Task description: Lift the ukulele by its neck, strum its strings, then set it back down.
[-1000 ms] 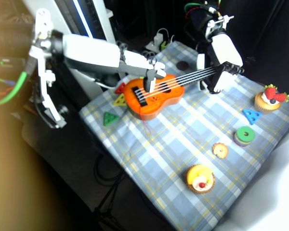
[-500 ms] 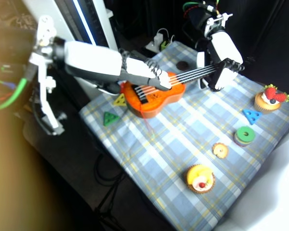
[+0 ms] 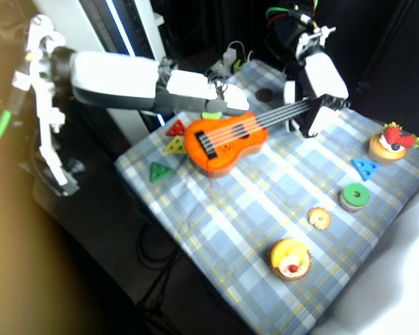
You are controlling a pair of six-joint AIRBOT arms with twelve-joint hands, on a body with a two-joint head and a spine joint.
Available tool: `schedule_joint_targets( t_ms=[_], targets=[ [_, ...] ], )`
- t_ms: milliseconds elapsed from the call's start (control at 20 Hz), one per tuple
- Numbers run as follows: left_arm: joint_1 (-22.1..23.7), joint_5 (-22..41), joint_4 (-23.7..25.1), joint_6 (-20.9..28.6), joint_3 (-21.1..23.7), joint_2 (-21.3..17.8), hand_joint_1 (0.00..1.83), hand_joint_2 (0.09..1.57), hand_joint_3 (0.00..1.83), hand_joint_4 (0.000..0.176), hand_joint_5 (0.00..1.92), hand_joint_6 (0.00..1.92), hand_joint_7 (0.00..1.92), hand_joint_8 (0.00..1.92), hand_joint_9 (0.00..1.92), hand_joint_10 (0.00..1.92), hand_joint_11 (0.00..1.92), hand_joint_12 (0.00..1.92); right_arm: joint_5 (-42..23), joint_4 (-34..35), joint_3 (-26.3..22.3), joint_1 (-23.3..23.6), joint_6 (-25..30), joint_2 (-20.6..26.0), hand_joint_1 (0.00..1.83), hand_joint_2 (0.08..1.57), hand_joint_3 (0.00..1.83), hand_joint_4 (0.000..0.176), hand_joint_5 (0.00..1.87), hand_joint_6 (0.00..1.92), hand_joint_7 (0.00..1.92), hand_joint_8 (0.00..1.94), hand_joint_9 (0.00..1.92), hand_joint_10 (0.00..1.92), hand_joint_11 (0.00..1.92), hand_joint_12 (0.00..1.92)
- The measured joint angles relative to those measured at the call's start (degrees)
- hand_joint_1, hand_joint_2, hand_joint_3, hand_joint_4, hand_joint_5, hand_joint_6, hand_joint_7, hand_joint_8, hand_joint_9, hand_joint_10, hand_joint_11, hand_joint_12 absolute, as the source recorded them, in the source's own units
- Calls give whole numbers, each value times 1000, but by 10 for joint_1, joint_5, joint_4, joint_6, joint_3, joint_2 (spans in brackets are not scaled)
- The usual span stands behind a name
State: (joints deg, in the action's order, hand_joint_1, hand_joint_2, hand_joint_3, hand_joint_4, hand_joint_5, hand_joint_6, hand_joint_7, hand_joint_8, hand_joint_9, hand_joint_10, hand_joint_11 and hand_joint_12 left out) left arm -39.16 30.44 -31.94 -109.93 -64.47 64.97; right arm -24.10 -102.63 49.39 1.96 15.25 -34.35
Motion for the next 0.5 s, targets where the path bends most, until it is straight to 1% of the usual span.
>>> schedule_joint_targets(
  t_ms=[50, 100, 150, 200, 250, 300, 350, 400, 450, 500],
  targets=[
    [0, -1, 10, -1, 11, -5, 644, 1317, 0, 0, 107, 1106, 134, 1263, 105, 1657, 137, 1921, 1, 0, 0, 0, 0, 0, 452, 1279, 8, 0, 53, 17, 0, 0, 0, 0, 0, 0],
    [0, -1, 21, 1, 23, -13, 565, 1208, 0, 0, 72, 510, 84, 647, 20, 1074, 27, 1767, 1, 4, 0, 0, -1, 1, 498, 1279, 6, 0, 46, 12, 0, 0, 0, 0, 0, 0],
    [0, 0, 35, 12, 36, -24, 504, 1162, 0, 15, 54, 203, 94, 292, 3, 673, 5, 1494, 0, 9, 0, 0, -2, 3, 522, 1290, 10, 0, 55, 13, 0, 0, 0, 0, 0, 0],
    [0, 5, 54, 29, 45, -36, 435, 1111, 0, 76, 10, 40, 59, 93, 0, 343, 0, 1181, 0, 11, 0, 0, -4, 5, 574, 1296, 11, 0, 70, 17, 0, 0, 0, 0, 0, 0],
    [-1, 18, 78, 54, 57, -55, 429, 1087, 0, 114, 1, 7, 11, 18, 0, 68, 0, 566, 3, 12, 0, 0, -5, 7, 585, 1295, 10, 0, 75, 18, 0, 0, 0, 0, 0, 0],
    [-2, 26, 87, 65, 62, -64, 398, 1067, 0, 119, 0, 1, 1, 3, 0, 13, 0, 112, 4, 13, 0, 0, -5, 7, 582, 1290, 7, 0, 85, 21, 7, 3, 0, 0, 0, 0],
    [-4, 34, 101, 83, 73, -83, 408, 1046, 0, 100, 0, 0, 0, 0, 0, 2, 0, 22, 3, 13, 0, 4, -6, 8, 615, 1294, 7, 0, 95, 22, 6, 2, 0, 0, 0, 0],
    [-5, 36, 113, 98, 78, -93, 443, 1023, 0, 94, 0, 0, 0, 0, 0, 0, 0, 4, 2, 12, -2, 7, -6, 12, 676, 1306, 10, 0, 95, 19, 0, 0, 0, 0, 0, 0],
    [-11, 45, 127, 115, 87, -106, 434, 1001, 0, 84, 0, 0, 0, 0, 0, 0, 0, 0, 3, 14, -6, 14, -10, 18, 766, 1335, 18, 0, 77, 9, 0, 0, 0, 0, 0, 0],
    [-17, 52, 140, 135, 93, -117, 459, 986, 0, 120, 0, 0, 0, 0, 0, 0, 0, 0, 3, 17, -9, 19, -12, 24, 756, 1329, 12, 0, 72, 5, 0, 0, 0, 0, 17, 8]
  ],
)
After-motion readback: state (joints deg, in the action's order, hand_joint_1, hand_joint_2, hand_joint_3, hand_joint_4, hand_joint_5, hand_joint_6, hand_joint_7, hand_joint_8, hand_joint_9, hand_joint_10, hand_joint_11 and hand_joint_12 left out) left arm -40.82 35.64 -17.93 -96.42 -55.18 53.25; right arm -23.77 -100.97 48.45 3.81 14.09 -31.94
